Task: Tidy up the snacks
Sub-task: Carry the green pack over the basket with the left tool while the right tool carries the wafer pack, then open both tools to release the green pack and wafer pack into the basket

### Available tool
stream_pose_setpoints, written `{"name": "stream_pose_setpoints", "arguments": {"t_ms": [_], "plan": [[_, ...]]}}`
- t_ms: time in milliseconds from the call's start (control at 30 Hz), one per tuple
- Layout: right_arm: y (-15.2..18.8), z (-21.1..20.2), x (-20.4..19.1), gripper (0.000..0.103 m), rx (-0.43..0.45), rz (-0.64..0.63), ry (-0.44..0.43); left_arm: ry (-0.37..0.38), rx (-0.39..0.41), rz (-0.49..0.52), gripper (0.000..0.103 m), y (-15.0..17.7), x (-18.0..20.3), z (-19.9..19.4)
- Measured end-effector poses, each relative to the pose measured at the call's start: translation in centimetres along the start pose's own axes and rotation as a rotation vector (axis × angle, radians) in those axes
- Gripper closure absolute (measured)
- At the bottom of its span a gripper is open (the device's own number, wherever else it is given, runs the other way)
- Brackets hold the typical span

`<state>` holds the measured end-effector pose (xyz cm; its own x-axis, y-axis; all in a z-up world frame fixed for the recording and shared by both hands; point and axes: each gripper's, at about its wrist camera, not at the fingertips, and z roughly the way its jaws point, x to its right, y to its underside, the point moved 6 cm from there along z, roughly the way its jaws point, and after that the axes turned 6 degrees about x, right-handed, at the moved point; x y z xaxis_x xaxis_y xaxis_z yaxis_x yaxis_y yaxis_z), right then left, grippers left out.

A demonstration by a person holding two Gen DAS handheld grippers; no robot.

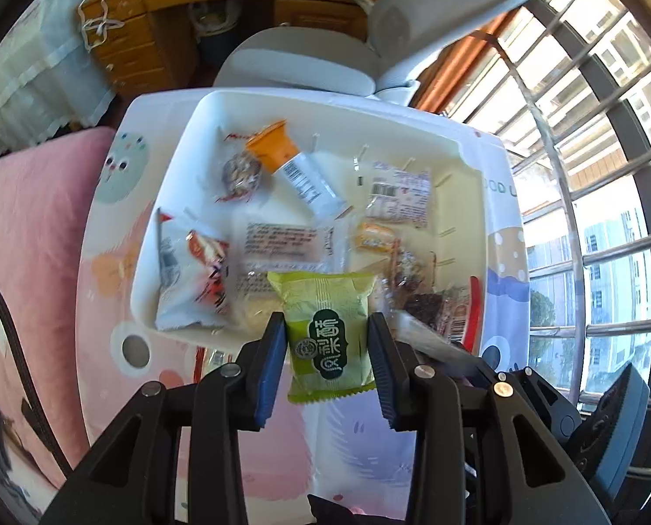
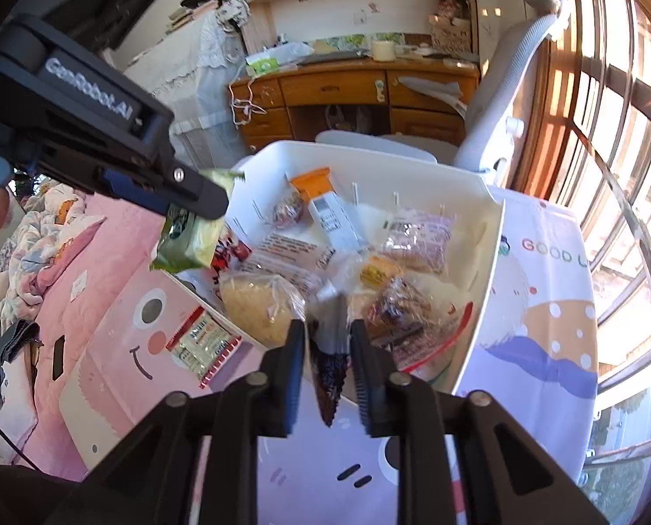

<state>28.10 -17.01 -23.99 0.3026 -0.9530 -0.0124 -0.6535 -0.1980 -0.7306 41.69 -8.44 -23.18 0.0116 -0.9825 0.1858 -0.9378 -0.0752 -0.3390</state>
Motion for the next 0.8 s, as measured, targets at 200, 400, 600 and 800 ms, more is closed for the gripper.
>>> {"name": "stream_pose_setpoints", "arguments": {"t_ms": [200,400,600,800], "plan": [[0.2,-0.7,0.3,0.057,0.002,0.027,0.009,0.004,0.033,0.030,0.062,0.0,0.5,-0.9],[0.5,-1.9,0.4,0.045,-0.005,0.042,0.034,0.000,0.021,0.032,0.062,1.8,-0.5,-1.7],[1.0,-3.2,0.3,0.036,-0.030,0.075,0.067,0.009,0.009,0.013,0.059,4.7,-2.2,-2.5],[2.1,-4.4,0.0,0.033,-0.061,0.091,0.112,-0.008,-0.030,0.033,0.053,7.4,-3.9,-2.4]]}}
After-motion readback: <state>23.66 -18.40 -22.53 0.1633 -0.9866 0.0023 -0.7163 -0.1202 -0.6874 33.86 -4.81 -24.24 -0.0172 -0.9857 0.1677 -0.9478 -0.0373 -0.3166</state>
